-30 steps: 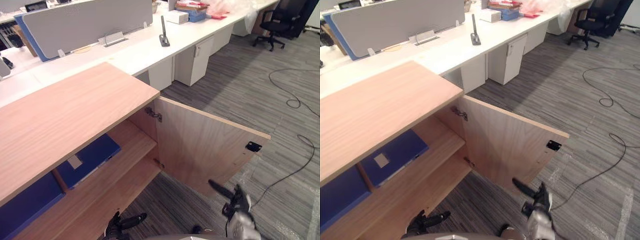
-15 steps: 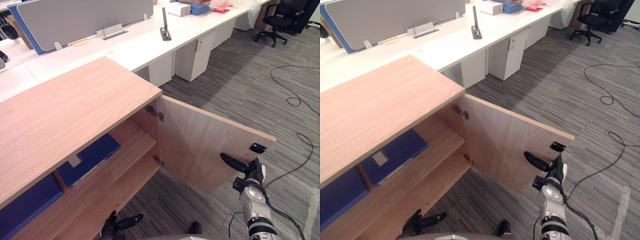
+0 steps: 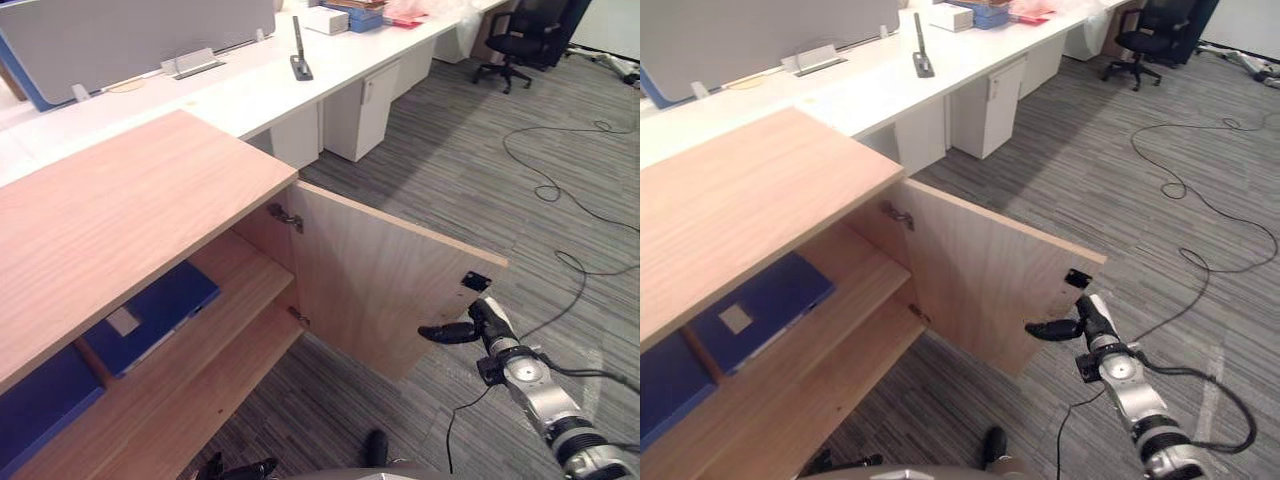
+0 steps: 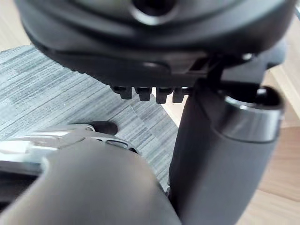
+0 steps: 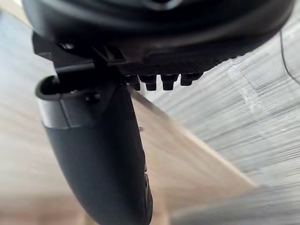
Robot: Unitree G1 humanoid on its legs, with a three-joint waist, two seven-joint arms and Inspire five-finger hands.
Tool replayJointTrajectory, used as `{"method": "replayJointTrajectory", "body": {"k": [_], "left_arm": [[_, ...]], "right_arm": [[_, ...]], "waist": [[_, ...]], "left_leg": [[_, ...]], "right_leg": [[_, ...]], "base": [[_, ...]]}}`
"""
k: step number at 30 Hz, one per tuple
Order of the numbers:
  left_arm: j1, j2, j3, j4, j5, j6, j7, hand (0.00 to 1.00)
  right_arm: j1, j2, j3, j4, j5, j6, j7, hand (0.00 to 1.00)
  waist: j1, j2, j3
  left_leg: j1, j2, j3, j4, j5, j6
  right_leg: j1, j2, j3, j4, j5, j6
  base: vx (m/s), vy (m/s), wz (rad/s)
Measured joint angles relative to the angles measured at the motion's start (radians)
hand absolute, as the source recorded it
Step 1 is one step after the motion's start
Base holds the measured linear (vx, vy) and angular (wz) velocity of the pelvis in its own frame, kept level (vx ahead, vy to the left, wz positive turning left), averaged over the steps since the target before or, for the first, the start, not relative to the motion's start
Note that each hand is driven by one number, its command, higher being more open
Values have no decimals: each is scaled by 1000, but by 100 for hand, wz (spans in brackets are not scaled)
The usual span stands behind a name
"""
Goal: Walk over to the cabinet, pick up the folder, carry it to the office cabinet, place the folder inside the office cabinet, then close the office cabinet door
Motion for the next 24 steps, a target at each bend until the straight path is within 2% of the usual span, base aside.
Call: {"method": "replayJointTrajectory", "body": {"k": [1, 2, 3, 4, 6, 8, 12, 15, 17, 18, 20, 21, 24], "left_arm": [[-11, 1, 0, 9, 8, 0, -9, 100], [-19, 1, 1, 10, 17, -1, -23, 100], [-21, 1, 1, 10, 18, -3, -32, 100], [-23, 1, 2, 11, 18, -3, -38, 100], [-39, -3, 19, 16, 20, -3, -55, 100], [-48, -4, 38, 20, 20, -2, -60, 100], [-44, 3, 110, 13, 16, -5, -60, 100], [-31, 26, 173, 14, 15, 1, -46, 100], [-9, 38, 216, 14, 14, 4, -47, 100], [-2, 38, 230, 17, 14, 6, -47, 100], [15, 33, 253, 23, 4, 9, -48, 100], [18, 25, 271, 25, 1, 11, -51, 100], [20, -5, 311, 25, -29, 18, -54, 100]], "right_arm": [[0, -74, 94, -55, -33, 15, 67, 100], [0, -162, 219, -160, -82, 18, 197, 100], [1, -185, 272, -229, -98, 18, 287, 100], [4, -189, 302, -272, -112, 17, 334, 100], [24, -157, 357, -360, -111, 12, 489, 100], [3, -150, 363, -401, -143, -10, 570, 100], [51, -113, 371, -425, -161, -36, 637, 100], [70, -120, 359, -425, -200, -36, 664, 100], [78, -101, 361, -432, -229, -47, 681, 100], [81, -98, 361, -433, -232, -52, 684, 100], [97, -83, 362, -433, -256, -63, 686, 100], [96, -68, 361, -430, -279, -63, 686, 100], [67, -12, 359, -386, -335, -68, 667, 100]], "waist": [[0, 4, 0], [0, 10, -5], [2, 12, -10], [3, 13, -13], [18, 16, -20], [24, 21, -26], [68, 22, -38], [72, 6, -35], [89, -34, -43], [92, -38, -45], [106, -66, -63], [115, -72, -67], [142, -65, -65]], "left_leg": [[0, 10, 0, 0, 3, 1], [0, 24, -7, -4, 10, -1], [-1, 32, -12, -5, 15, -2], [-2, 35, -14, -7, 21, -2], [-11, 35, -28, -8, 42, 3], [-13, 27, -34, -15, 55, 3], [-17, 11, -37, -29, 60, 10], [-35, -8, -63, -37, 41, 17], [-48, -27, -82, -31, 30, 32], [-51, -31, -86, -31, 29, 34], [-70, -45, -113, -21, 25, 40], [-82, -54, -136, -19, 26, 41], [-112, -72, -207, -13, 31, 48]], "right_leg": [[-2, 11, 0, 0, -5, -7], [-4, 27, 0, 0, -12, -17], [-7, 36, 0, 0, -16, -23], [-8, 40, 0, 1, -18, -26], [-13, 41, -4, 1, -21, -30], [-13, 36, -10, 1, -21, -30], [-10, 20, -28, 1, -23, -26], [-12, -2, -57, 1, -11, -7], [-12, -24, -65, 1, -2, 6], [-11, -30, -69, 1, 0, 8], [-9, -46, -92, 1, 0, 18], [-6, -57, -110, 1, -1, 24], [10, -79, -176, 1, -9, 38]], "base": [[18, -67, -6], [26, -63, -8], [42, -72, -7], [42, -52, -2], [41, -38, 5], [24, 5, 14], [12, 57, 19], [-29, 113, 30], [-46, 155, 20], [-31, 138, 21], [1, 107, 36], [6, 102, 46], [5, 97, 65]]}}
